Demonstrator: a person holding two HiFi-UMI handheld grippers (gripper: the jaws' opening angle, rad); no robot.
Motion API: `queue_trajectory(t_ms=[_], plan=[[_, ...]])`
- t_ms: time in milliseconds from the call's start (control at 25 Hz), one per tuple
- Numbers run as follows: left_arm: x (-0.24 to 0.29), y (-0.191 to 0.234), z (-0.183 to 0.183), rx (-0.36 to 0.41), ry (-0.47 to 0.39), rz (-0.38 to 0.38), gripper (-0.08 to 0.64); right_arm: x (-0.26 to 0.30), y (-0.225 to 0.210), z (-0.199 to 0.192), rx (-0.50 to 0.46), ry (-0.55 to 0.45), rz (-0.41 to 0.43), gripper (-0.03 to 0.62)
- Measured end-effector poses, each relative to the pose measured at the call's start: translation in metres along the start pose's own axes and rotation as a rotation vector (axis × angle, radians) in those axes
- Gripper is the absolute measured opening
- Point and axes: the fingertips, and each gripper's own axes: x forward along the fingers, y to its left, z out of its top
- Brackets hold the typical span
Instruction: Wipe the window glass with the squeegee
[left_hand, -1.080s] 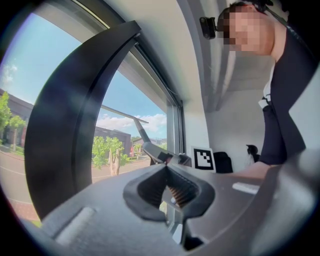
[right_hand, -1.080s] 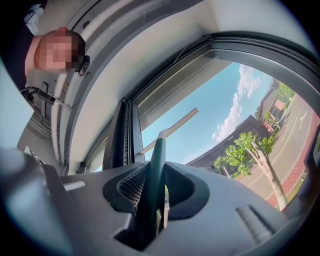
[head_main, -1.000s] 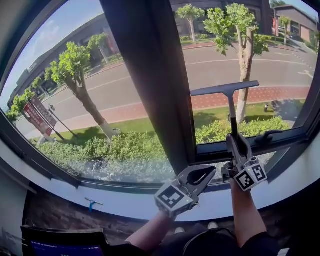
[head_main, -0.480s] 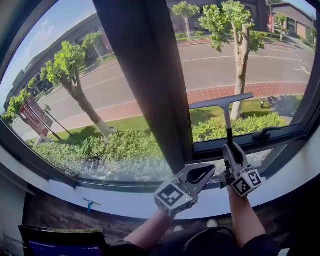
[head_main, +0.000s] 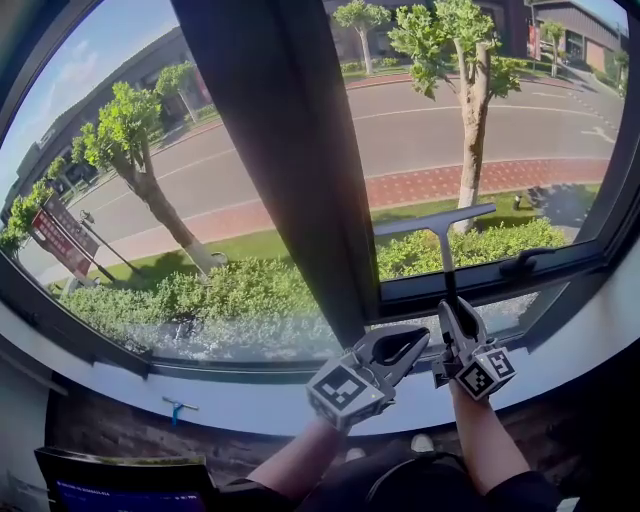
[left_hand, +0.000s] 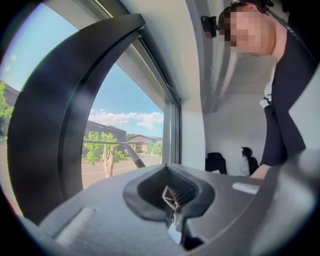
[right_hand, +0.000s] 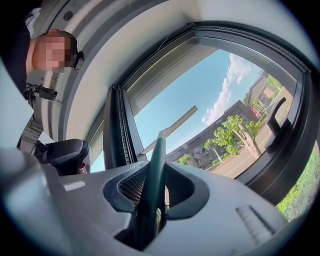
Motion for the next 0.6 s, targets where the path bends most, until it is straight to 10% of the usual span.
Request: queue_trajectory(t_ms=[600], plan=[[-0.007,0.003,-0.009,0.018,0.03,0.02,0.003,-0.025,-0.02,-0.052,0.051,0.088,-0.036,0.098]])
